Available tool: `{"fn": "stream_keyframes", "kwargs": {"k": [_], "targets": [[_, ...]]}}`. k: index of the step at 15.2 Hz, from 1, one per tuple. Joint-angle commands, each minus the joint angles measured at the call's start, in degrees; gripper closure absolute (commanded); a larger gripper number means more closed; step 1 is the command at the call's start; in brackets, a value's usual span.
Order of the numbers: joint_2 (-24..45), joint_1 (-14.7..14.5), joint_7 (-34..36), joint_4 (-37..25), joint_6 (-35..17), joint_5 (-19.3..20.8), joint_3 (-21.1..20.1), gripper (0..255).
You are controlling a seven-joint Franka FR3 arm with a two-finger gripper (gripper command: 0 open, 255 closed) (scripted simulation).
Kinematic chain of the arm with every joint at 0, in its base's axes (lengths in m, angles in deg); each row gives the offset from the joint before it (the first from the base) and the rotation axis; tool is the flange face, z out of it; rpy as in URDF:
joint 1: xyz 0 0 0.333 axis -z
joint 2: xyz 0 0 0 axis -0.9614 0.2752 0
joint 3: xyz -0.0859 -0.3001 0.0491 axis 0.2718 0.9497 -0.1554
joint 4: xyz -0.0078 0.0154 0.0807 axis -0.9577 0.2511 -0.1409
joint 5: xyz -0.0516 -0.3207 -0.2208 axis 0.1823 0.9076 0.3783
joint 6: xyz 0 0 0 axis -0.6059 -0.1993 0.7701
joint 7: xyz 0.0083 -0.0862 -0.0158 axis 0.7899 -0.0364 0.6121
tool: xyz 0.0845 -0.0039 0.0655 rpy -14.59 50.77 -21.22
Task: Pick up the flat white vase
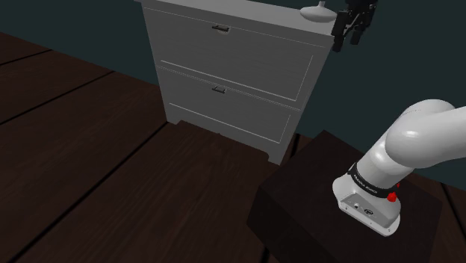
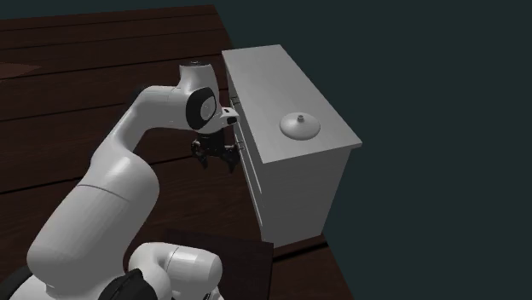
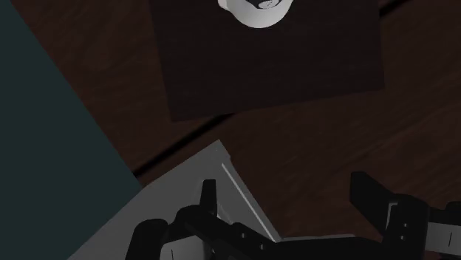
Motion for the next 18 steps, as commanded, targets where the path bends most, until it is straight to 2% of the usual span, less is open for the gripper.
{"fn": "stream_keyframes", "kwargs": {"k": [1,10,18], "targets": [[0.0,0.0,0.0,0.0,0.0,0.0,0.0,0],[15.1,1.3,-8.5,-15.1,-3.5,3.2,7.4,0],[30.2,2.2,-16.8,-33.2,-3.7,1.5,13.5,0]]}}
